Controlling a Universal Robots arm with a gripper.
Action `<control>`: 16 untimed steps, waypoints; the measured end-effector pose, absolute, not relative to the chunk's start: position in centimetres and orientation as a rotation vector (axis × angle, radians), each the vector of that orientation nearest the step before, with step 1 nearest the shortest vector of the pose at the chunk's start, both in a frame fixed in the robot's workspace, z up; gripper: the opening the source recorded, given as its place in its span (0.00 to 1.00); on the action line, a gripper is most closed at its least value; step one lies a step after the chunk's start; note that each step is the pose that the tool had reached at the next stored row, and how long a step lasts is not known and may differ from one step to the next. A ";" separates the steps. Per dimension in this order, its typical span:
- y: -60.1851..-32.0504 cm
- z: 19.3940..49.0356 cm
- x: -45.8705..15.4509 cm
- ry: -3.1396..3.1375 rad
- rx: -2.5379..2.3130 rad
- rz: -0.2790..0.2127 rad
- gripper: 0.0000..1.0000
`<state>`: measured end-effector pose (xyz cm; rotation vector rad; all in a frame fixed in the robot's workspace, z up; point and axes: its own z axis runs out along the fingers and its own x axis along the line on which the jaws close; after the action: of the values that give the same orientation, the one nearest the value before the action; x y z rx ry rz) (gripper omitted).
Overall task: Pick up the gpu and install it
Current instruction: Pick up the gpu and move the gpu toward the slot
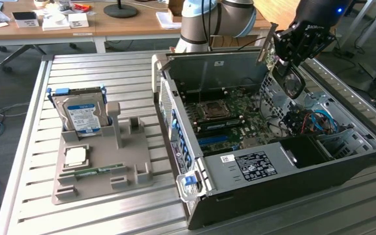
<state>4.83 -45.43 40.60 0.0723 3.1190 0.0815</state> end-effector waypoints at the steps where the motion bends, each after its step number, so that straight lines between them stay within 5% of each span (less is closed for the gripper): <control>1: -45.4 40.6 4.9 3.119 0.072 0.081 0.27; 16: -45.4 40.6 5.3 3.119 0.072 0.081 0.27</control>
<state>5.30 -45.43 40.59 0.0722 3.1190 0.0814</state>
